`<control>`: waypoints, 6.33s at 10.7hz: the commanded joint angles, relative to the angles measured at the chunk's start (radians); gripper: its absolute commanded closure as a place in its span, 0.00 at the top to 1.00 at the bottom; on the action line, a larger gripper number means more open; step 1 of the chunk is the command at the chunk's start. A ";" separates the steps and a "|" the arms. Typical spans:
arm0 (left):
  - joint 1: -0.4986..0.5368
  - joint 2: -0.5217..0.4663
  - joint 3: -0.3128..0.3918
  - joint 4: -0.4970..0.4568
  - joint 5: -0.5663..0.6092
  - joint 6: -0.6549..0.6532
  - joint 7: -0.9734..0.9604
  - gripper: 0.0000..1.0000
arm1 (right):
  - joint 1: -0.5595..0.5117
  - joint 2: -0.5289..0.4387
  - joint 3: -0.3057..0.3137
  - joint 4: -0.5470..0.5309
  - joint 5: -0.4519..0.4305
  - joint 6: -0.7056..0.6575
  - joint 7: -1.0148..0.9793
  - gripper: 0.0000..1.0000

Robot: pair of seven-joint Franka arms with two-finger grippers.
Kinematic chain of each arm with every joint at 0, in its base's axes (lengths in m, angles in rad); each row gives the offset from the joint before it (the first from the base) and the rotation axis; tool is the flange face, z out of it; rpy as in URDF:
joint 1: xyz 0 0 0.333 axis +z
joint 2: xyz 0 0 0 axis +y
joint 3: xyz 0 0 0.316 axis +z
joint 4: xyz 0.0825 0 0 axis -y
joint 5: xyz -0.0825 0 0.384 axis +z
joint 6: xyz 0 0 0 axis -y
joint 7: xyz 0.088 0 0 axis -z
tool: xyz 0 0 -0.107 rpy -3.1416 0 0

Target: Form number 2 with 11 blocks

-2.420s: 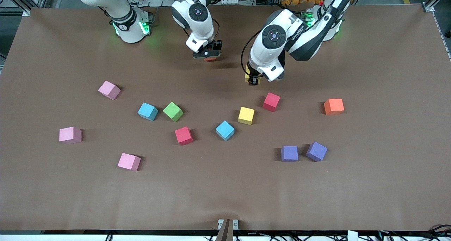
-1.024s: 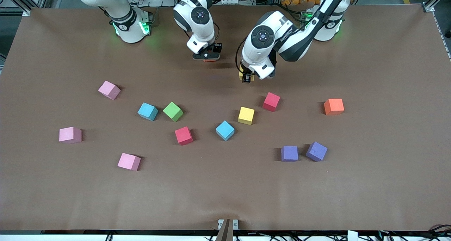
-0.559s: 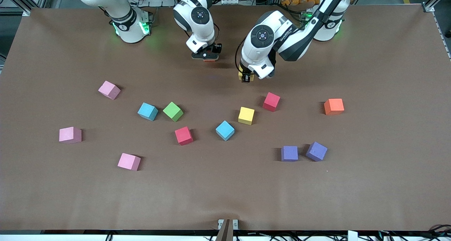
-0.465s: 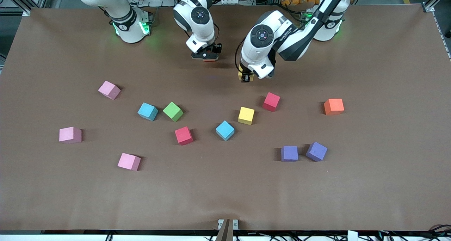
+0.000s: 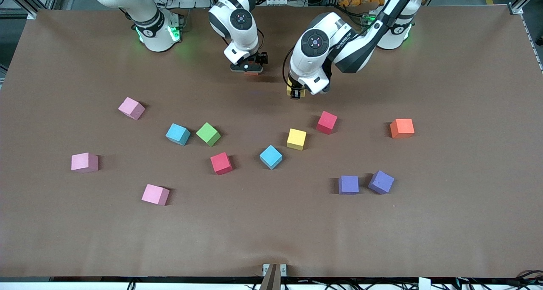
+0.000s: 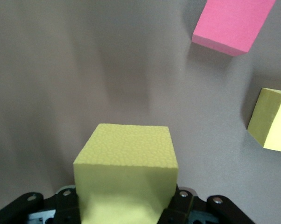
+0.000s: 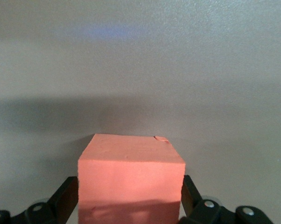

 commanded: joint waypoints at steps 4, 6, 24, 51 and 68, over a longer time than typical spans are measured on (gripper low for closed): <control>-0.021 0.010 -0.001 -0.006 0.023 0.019 -0.022 0.00 | 0.008 -0.063 -0.009 -0.012 0.009 0.000 0.006 1.00; -0.038 0.011 -0.001 -0.010 0.023 0.025 -0.022 0.00 | -0.005 -0.107 -0.009 -0.043 0.005 -0.006 -0.006 1.00; -0.250 0.146 0.004 -0.072 0.089 0.240 -0.375 0.00 | -0.717 -0.281 -0.008 0.139 -0.165 -0.265 -0.302 1.00; -0.370 0.260 0.011 -0.021 0.151 0.375 -0.447 0.00 | -0.884 0.088 -0.009 0.195 -0.188 -0.140 -0.351 1.00; -0.373 0.281 0.014 0.002 0.154 0.375 -0.447 0.00 | -0.877 0.043 -0.009 0.190 -0.188 -0.157 -0.388 0.38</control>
